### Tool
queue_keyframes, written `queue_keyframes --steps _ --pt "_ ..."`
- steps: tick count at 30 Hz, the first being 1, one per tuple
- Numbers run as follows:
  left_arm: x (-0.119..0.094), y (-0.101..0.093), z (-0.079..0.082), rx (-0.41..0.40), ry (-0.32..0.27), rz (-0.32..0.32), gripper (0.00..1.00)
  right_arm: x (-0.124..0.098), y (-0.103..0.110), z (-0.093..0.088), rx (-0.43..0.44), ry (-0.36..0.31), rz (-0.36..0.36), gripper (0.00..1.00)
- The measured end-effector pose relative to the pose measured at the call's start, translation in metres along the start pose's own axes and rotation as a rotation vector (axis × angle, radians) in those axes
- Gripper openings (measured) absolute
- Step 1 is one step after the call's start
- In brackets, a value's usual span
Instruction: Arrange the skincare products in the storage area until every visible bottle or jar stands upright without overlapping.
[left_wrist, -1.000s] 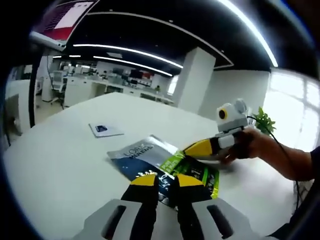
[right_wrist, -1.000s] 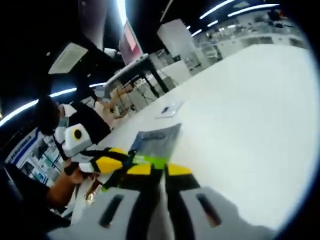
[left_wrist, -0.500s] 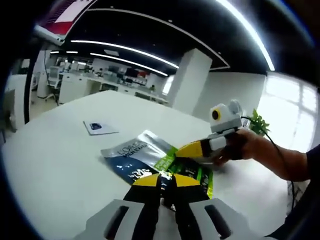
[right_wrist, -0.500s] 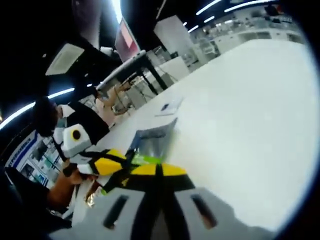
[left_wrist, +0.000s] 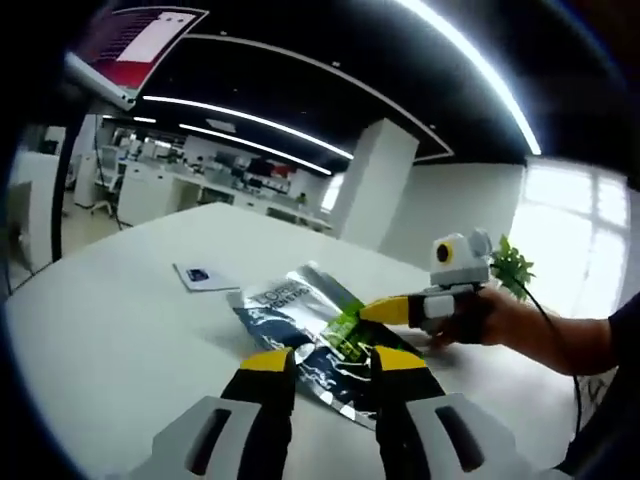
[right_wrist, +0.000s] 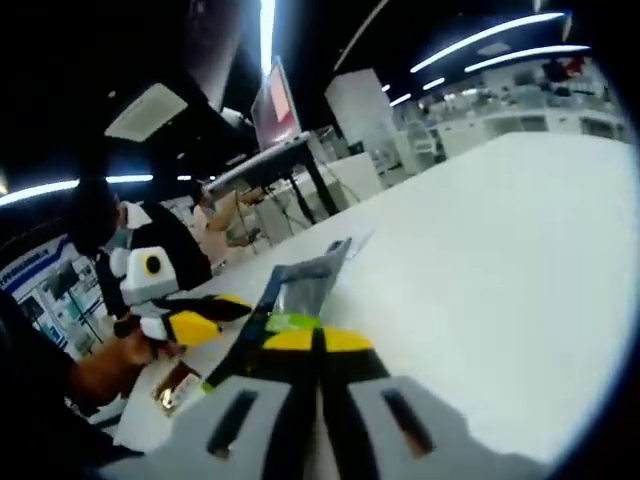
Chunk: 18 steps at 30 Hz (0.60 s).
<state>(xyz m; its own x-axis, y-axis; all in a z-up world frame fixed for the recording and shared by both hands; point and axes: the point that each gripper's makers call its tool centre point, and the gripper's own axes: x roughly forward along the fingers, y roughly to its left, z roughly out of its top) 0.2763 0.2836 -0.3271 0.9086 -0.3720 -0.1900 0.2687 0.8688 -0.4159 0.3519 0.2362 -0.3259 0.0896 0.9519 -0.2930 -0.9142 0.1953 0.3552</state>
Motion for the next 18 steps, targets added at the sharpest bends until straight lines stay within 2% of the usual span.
queue_keyframes --steps 5,8,16,18 --pt "0.001 0.014 0.008 -0.019 -0.018 0.014 0.30 -0.012 0.009 0.008 -0.038 -0.084 -0.007 0.00" --pt "0.003 0.022 0.010 -0.029 -0.013 0.020 0.30 -0.018 0.015 0.008 -0.051 -0.112 -0.008 0.00" --pt "0.009 0.025 0.003 -0.041 0.042 0.021 0.29 -0.026 0.021 0.013 -0.086 -0.169 0.004 0.00" --pt "0.010 0.030 0.004 -0.042 0.048 0.013 0.28 -0.027 0.015 0.016 -0.088 -0.179 0.002 0.00"
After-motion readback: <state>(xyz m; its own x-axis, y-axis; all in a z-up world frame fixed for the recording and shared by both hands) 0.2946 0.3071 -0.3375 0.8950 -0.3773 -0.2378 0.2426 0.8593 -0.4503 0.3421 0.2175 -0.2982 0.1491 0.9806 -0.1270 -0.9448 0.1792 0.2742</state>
